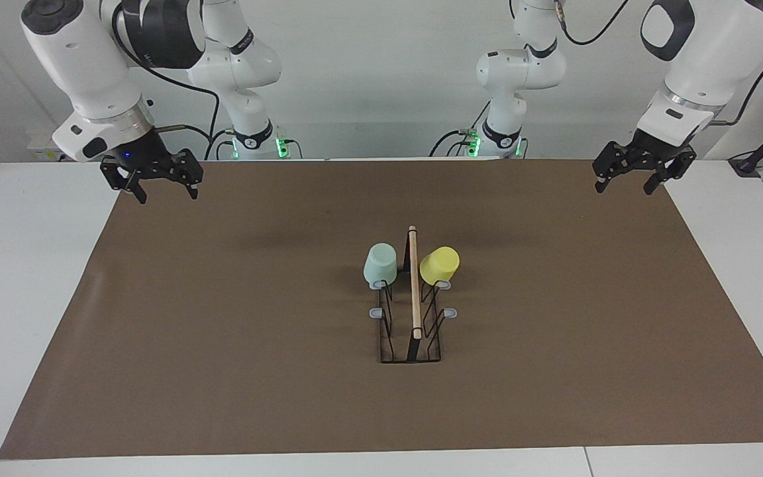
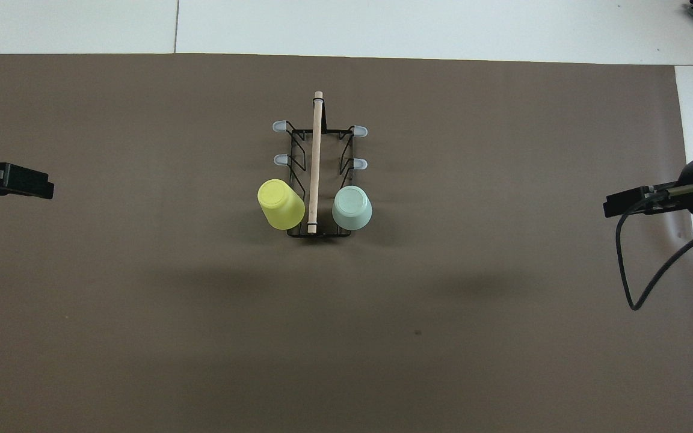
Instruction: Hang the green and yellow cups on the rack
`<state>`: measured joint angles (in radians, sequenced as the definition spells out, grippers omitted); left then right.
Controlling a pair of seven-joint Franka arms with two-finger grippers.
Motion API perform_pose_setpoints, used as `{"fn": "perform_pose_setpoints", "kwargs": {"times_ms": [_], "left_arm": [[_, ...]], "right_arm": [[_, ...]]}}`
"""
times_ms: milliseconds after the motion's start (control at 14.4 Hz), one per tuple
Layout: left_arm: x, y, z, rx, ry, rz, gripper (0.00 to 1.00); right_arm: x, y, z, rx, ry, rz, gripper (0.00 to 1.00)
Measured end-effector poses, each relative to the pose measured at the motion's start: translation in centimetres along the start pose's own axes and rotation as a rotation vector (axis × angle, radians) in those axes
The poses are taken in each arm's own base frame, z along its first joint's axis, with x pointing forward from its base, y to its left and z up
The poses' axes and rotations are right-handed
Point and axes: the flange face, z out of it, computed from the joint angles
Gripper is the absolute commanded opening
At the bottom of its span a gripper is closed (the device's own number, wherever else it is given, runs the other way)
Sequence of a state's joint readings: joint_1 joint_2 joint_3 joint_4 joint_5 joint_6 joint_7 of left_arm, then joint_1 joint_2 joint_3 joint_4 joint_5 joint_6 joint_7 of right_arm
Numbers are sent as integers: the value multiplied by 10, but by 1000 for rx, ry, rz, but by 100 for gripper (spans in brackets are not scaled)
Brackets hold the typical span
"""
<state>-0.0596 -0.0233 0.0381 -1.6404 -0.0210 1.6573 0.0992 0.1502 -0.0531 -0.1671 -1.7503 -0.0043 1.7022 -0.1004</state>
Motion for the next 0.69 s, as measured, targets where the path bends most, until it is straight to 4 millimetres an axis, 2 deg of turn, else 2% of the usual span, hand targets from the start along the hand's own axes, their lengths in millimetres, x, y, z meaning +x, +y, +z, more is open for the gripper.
{"fn": "perform_pose_setpoints", "kwargs": {"times_ms": [693], "left_arm": [[0, 0, 0, 0, 0, 0, 100]], "right_arm": [[-1, -6, -4, 1, -9, -17, 100]]}}
